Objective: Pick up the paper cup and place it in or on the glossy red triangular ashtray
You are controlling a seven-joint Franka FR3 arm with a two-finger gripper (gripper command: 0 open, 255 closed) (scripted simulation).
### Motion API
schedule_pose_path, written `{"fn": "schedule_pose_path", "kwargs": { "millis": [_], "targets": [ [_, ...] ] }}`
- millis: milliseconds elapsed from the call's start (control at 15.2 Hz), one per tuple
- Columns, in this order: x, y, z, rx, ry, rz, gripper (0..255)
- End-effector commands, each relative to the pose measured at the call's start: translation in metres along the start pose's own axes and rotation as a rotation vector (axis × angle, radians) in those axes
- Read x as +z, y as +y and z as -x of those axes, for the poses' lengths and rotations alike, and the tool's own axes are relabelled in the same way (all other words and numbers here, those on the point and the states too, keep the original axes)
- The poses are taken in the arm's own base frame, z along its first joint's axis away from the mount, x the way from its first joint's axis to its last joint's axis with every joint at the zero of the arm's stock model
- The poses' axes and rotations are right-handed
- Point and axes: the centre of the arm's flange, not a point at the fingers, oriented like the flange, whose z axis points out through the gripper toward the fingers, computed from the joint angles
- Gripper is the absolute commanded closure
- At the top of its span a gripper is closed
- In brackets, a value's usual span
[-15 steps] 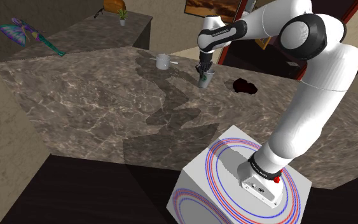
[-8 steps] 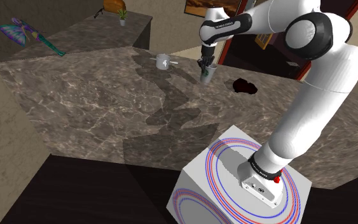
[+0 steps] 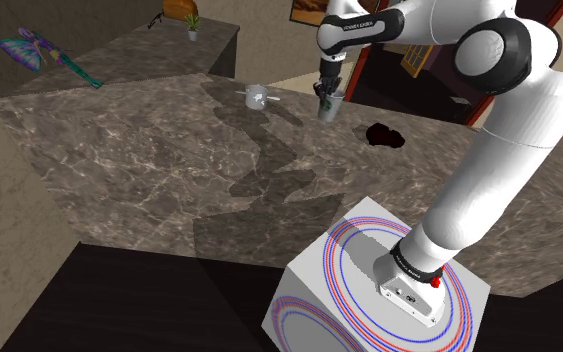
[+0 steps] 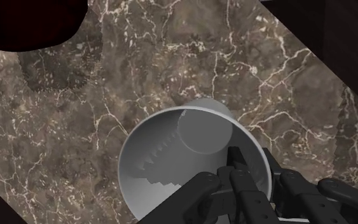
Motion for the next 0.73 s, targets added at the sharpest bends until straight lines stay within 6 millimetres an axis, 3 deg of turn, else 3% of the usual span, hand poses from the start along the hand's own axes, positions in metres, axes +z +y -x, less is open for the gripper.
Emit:
{"fn": "schedule_pose_path", "kwargs": {
  "millis": [0, 198, 660],
  "targets": [
    [-0.012, 0.002, 0.001, 0.0, 0.0, 0.0, 255],
    [-0.027, 0.004, 0.002, 0.0, 0.0, 0.0, 255],
    [-0.021, 0.086, 0.044, 0.0, 0.0, 0.0, 255]
  ]
}}
